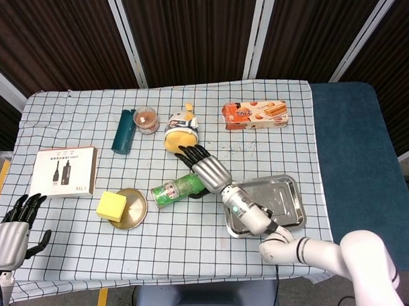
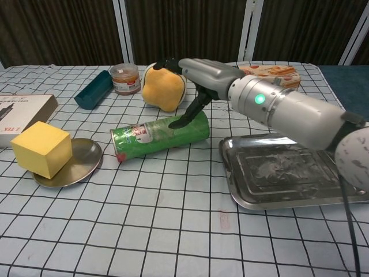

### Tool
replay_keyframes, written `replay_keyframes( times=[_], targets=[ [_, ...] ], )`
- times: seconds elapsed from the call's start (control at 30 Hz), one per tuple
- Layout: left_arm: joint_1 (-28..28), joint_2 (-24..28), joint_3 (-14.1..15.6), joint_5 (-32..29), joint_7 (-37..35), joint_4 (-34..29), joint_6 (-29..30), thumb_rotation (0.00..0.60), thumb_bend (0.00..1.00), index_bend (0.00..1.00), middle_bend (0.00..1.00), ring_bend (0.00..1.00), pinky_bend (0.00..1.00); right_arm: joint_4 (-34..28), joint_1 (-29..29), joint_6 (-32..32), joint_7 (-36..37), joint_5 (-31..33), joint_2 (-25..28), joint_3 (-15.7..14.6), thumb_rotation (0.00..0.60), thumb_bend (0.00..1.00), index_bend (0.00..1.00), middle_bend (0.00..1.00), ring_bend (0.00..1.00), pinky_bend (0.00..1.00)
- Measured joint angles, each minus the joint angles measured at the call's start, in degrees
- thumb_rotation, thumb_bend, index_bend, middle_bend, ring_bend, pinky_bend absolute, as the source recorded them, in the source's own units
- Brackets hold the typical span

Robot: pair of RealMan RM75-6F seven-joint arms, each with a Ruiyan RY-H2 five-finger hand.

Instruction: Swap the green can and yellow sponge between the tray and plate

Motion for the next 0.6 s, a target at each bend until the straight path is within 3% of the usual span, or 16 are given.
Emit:
replay_keyframes(
  times=[0.13, 0.33, 0.47, 0.6],
  targets=[
    [-0.1, -0.3, 0.0, 0.0, 0.5, 0.0, 0.0, 0.6, 0.39, 0.11, 0.11, 0.06, 0.27, -9.3, -5.3, 5.8, -0.3, -2.7, 7.6, -2.8, 0.6, 0.14, 0.0, 0.0, 0.0, 0.15],
    [-0.2, -0.6, 0.2, 0.4, 2.0, -0.4, -0.2, 0.6, 0.39, 0.11, 0.11, 0.06, 0.27, -21.1, -17.5, 17.0, -5.7, -5.0, 22.1, -9.6, 0.6, 0.13, 0.0, 0.0, 0.0, 0.05],
    [-0.4, -1.0, 0.4, 1.0, 2.5, -0.6, -0.3, 0.6, 0.39, 0.11, 0.11, 0.06, 0.27, -23.8, -26.3, 25.7, -8.8, -4.6, 27.0, -12.6, 0.6, 0.12, 0.0, 0.0, 0.0, 0.04],
    [-0.7, -1.5, 0.8, 1.5, 3.6, -0.6, -0.7, 0.6, 0.39, 0.11, 0.11, 0.06, 0.28, -22.5, -31.0, 29.9, -2.6, -4.0, 28.9, -13.7, 0.6, 0.11, 0.0, 0.0, 0.0, 0.04]
  ],
)
